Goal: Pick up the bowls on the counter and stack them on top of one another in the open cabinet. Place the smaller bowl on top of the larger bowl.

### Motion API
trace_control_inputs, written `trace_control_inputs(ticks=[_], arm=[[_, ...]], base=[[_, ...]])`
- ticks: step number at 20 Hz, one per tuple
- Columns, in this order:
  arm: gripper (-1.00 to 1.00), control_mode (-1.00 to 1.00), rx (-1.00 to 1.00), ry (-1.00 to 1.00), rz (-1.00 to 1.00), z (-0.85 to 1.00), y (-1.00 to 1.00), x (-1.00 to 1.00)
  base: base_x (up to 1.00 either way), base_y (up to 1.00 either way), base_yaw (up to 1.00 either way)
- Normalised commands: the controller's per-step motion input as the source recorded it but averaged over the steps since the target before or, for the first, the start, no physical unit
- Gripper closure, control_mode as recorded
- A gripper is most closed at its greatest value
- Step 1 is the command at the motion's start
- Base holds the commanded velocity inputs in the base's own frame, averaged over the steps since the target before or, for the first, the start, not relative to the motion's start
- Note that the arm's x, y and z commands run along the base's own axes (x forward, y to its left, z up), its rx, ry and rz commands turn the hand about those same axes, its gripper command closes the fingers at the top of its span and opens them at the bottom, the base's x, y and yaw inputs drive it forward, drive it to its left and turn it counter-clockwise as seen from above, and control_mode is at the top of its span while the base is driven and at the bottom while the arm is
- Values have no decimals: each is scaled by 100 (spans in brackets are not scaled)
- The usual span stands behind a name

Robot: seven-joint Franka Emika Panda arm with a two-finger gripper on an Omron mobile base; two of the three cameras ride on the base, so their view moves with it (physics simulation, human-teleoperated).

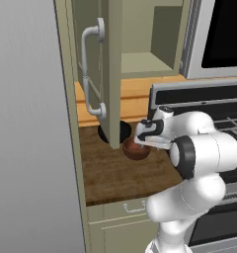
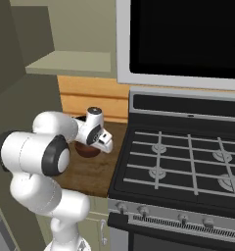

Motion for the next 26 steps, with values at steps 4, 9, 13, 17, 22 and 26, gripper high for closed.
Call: trace_control_inputs(ticks=[4,9,13,17,22,26], arm=[[-100,-100,6,0,-10,-16,4,50],[-100,-100,-5,2,-4,-30,1,20],[100,-100,-4,1,0,-41,1,0],[100,-100,0,0,0,-1,0,0],[100,-100,0,-12,0,20,0,-6],[100,-100,0,-21,0,62,0,-1]], base=[[0,0,0],[0,0,0],[0,0,0],[0,0,0],[0,0,0],[0,0,0]])
